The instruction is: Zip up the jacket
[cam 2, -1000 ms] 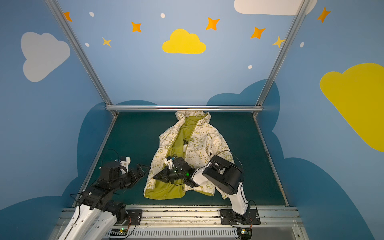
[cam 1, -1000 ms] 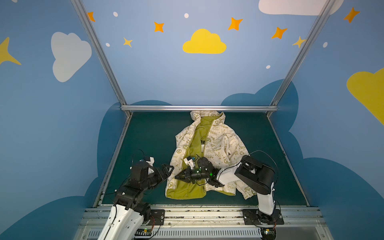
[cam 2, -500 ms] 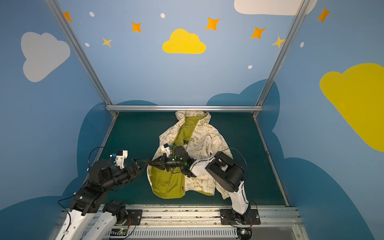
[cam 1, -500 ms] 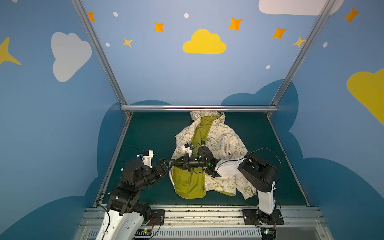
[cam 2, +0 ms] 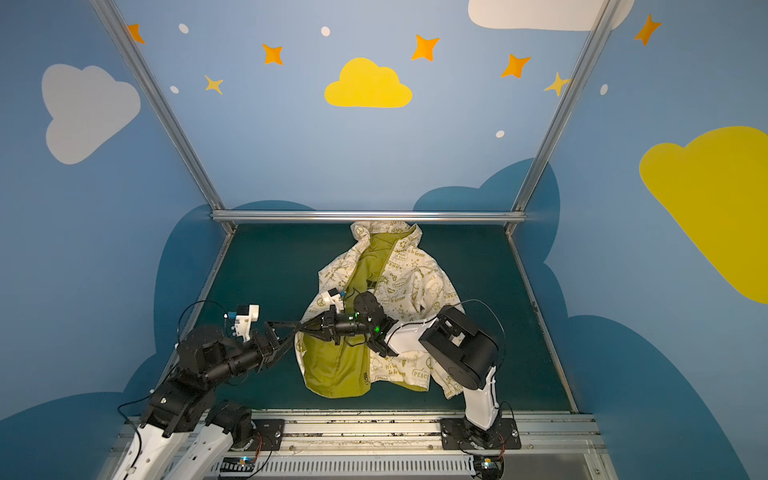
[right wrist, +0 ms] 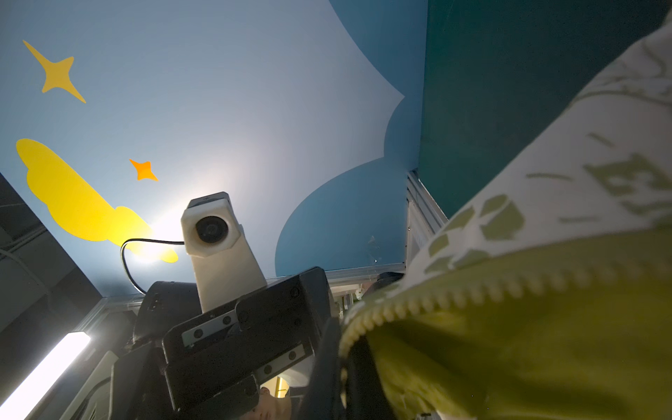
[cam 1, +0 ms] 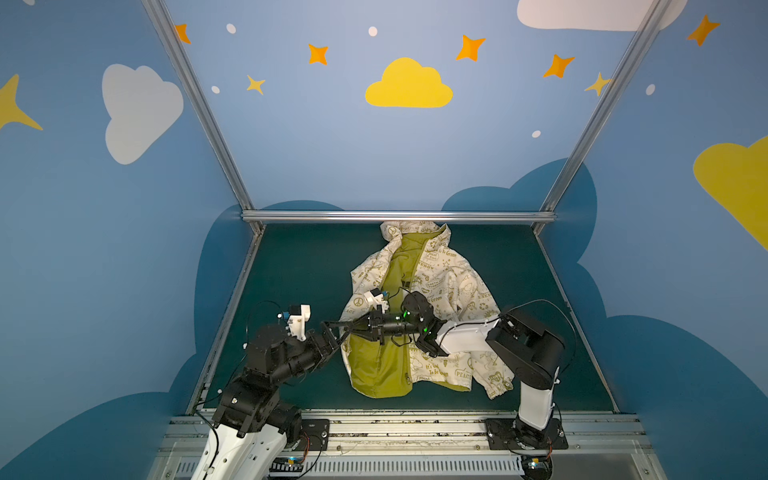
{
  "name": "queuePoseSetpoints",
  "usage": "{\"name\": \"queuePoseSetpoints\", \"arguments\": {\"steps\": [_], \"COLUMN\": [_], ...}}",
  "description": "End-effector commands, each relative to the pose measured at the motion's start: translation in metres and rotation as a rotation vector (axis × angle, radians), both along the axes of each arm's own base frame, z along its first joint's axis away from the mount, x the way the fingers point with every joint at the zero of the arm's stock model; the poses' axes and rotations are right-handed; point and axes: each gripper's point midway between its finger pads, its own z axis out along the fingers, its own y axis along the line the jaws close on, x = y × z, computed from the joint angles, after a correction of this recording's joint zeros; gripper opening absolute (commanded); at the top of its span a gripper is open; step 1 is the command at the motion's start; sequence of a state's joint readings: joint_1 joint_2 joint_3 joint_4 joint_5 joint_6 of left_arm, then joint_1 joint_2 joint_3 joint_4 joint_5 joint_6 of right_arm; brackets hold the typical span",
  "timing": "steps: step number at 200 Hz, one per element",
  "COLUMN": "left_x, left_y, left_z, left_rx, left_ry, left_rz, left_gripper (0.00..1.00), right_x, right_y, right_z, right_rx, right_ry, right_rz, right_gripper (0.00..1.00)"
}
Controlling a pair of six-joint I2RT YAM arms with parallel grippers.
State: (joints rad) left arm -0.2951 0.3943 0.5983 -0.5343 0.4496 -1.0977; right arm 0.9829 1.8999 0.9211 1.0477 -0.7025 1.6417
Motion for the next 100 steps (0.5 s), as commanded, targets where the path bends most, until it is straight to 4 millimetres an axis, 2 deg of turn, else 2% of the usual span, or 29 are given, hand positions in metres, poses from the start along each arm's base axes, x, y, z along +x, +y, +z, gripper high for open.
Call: {"name": "queuePoseSetpoints", "arguments": {"steps": [1,19,33,57,66,85,100], "left_x": [-0.004,-0.004,-0.001,0.004,0.004,0.007,0.006], "left_y": [0.007,0.029,0.04,0.032,0.035,0.054,0.054], "left_z": [-0.001,-0.022,-0.028,-0.013,-0.009,-0.006,0.002], "left_rx": [0.097,0.279,0.378,0.333,0.337,0.413,0.408], "left_ry": [-0.009,0.062,0.098,0.081,0.072,0.06,0.049], "left_rz": [-0.002,0.051,0.07,0.051,0.067,0.153,0.154], "left_gripper": [0.99,0.99,0.99,0.99,0.99,0.99,0.99], "right_x": [-0.011,-0.009,-0.01,-0.008,-0.005,0.001,0.004], "right_y": [-0.003,0.001,0.006,0.013,0.014,0.015,0.02], "right_z": [0.034,0.033,0.034,0.036,0.035,0.033,0.033], "right_rx": [0.076,0.06,0.068,0.097,0.104,0.111,0.124], "right_ry": [-0.009,0.033,0.065,0.111,0.122,0.121,0.111], "right_rz": [0.026,-0.005,-0.017,-0.042,-0.062,-0.093,-0.093], "right_gripper": [0.0,0.0,0.0,0.0,0.0,0.0,0.0]}}
